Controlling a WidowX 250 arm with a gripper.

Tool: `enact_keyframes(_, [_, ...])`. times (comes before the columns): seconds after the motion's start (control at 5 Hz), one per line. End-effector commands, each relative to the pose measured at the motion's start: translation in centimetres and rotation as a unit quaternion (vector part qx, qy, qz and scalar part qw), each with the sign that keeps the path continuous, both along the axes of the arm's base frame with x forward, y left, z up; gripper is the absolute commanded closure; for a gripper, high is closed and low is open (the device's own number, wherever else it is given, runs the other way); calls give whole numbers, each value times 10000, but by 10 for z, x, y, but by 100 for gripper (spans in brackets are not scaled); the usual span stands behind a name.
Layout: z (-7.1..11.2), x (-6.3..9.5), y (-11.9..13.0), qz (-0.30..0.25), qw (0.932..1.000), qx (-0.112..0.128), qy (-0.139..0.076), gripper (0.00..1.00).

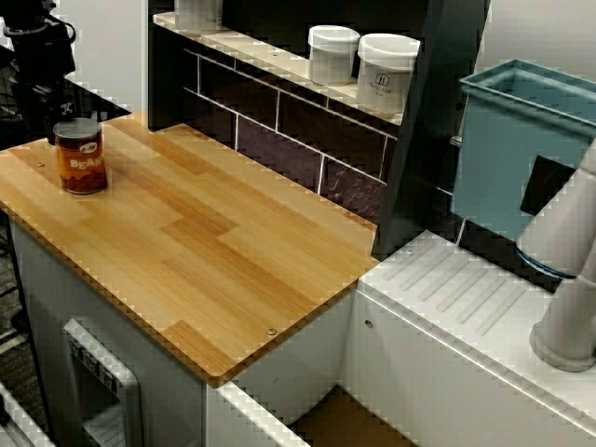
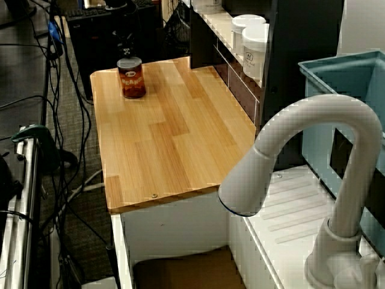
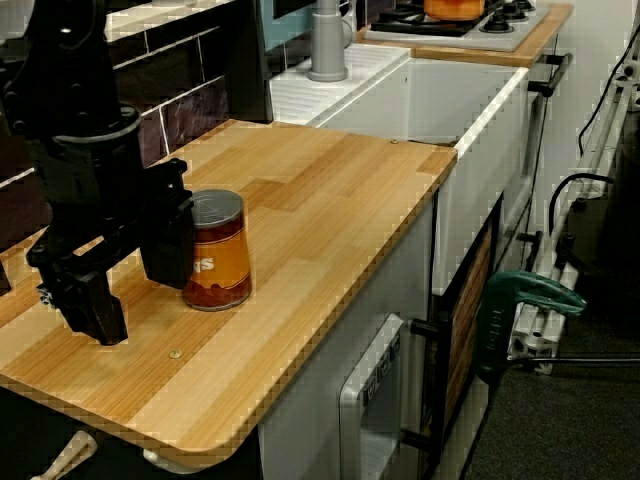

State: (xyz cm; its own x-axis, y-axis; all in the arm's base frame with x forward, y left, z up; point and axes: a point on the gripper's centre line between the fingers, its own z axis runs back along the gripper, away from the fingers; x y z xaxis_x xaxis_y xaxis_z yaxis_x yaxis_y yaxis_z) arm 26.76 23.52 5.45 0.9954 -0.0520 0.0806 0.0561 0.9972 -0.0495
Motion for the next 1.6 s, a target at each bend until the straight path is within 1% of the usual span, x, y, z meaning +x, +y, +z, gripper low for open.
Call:
enact_keyframes(0.0, [18,-3,-12,-290,9994,20,-185,0])
enact_keyframes(0.2, [18,-7,-28,-485,9987,-35,-159,0])
enact_keyframes(0.4, [15,-9,-50,-689,9975,-137,-25,0])
enact_keyframes(0.6, [16,-10,-67,-831,9957,-395,63,0])
enact_keyframes(0.8, [17,-7,-78,-837,9945,-604,181,0])
enact_keyframes(1.0, [20,-6,-91,-779,9944,-692,179,0])
enact_keyframes(1.2, [17,-4,-108,-873,9934,-684,280,0])
enact_keyframes(1.4, [14,-4,-124,-1007,9919,-676,376,0])
